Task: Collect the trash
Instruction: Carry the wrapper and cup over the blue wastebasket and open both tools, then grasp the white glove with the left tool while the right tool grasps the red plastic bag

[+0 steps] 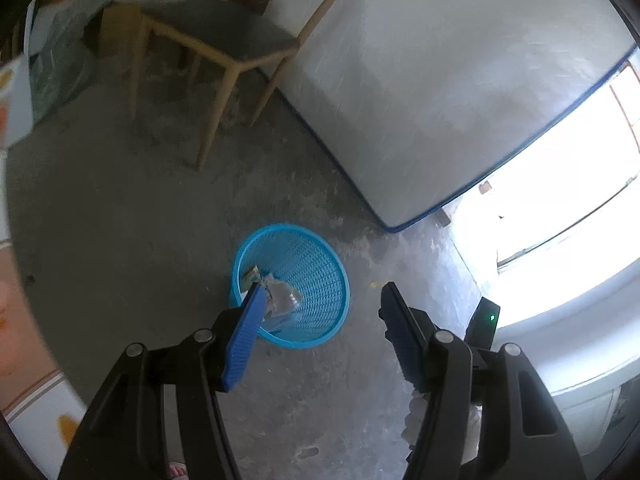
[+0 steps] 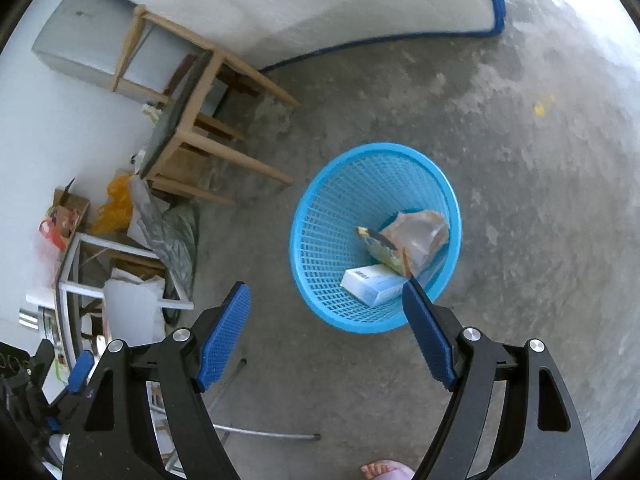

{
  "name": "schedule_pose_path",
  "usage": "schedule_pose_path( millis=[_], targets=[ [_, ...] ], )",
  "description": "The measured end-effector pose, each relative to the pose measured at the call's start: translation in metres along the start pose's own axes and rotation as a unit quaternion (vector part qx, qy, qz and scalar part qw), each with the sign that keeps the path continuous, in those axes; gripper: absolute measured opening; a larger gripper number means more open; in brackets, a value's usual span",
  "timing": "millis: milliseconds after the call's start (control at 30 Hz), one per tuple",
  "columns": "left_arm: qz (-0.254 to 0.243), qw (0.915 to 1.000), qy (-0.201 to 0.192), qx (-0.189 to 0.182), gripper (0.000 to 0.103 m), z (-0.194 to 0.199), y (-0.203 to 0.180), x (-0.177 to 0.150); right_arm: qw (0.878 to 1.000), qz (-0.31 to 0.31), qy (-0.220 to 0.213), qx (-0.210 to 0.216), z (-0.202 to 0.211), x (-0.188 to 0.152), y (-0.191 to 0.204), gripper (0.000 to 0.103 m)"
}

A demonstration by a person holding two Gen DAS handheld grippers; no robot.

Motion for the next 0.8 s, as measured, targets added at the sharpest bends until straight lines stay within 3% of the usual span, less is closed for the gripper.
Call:
schedule_pose_path(
  millis=[267, 367, 600, 767, 800],
  targets=[
    [-0.037, 0.9983, -0.041, -0.018, 0.062, 0.084, -0.003, -0.05, 0.995, 0.098, -0.009, 0.008, 0.042, -0.025, 0.066, 0.075],
    [-0.048, 0.9971, -0.059, 0.002, 0.062, 0.124, 0.012, -0.073, 0.988, 0.156, 0.005, 0.012, 0.052, -0.039, 0.107, 0.075],
    [0.001, 0.9914, -0.121, 0.049, 0.062, 0.235, 0.087, -0.142, 0.962, 0.267, 0.04, 0.044, 0.054, -0.092, 0.2, 0.075],
    [0.053, 0.9784, -0.172, 0.102, 0.062, 0.315, 0.151, -0.197, 0.937, 0.329, 0.086, 0.073, 0.038, -0.136, 0.257, 0.075],
    [0.065, 0.9726, -0.186, 0.123, 0.062, 0.334, 0.167, -0.211, 0.933, 0.338, 0.097, 0.079, 0.033, -0.145, 0.268, 0.075]
  ],
)
Point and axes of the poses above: each gripper's, at about its wrist camera, not at the fingertips, and z roughly against the way its jaws point, y to its left, x to its top, the point moved 1 cm from there along -z, roughly the way its jaws point, and after that the axes turned 12 degrees about y, right-handed, at the moved point
